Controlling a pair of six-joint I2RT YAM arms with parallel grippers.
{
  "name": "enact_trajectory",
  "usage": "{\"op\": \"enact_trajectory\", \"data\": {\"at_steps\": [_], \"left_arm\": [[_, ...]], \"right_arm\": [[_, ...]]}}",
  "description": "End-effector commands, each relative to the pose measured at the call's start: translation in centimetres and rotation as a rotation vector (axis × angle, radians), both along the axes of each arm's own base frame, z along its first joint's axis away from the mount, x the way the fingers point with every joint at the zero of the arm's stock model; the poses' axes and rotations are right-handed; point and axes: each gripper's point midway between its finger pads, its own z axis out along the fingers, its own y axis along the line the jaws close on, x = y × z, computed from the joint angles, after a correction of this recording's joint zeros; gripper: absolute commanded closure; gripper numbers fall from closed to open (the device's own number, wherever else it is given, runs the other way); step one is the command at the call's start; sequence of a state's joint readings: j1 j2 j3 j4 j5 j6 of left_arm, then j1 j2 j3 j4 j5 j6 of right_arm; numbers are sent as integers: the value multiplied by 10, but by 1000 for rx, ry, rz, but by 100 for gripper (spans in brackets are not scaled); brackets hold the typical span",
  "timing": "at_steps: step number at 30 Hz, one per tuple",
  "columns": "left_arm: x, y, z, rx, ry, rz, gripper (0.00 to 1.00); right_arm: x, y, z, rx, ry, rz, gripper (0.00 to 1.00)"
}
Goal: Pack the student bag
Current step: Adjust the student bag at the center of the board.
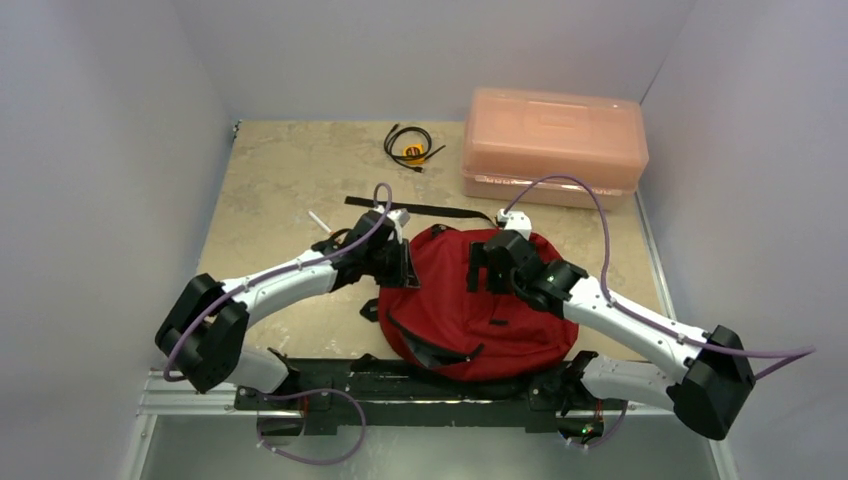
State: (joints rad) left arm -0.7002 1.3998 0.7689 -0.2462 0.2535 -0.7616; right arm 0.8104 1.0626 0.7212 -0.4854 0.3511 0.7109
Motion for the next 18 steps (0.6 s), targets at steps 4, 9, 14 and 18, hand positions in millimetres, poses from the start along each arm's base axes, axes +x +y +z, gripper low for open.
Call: {"op": "enact_trajectory", "data": {"at_steps": [4,9,14,18], "left_arm": [[49,-10,58,-42,-215,5,86],[32,3,64,-36,-218,-15,73],[14,15,77,-60,-257,-37,56],[5,32,86,-17,-296,-42,40]], "right_arm": [[-4,-2,55,-76,-39,165,4],[-75,35,52,195,138,449,3],[-155,73,46,265,266,627,1],[-166,68,29,144,255,649,1]]}}
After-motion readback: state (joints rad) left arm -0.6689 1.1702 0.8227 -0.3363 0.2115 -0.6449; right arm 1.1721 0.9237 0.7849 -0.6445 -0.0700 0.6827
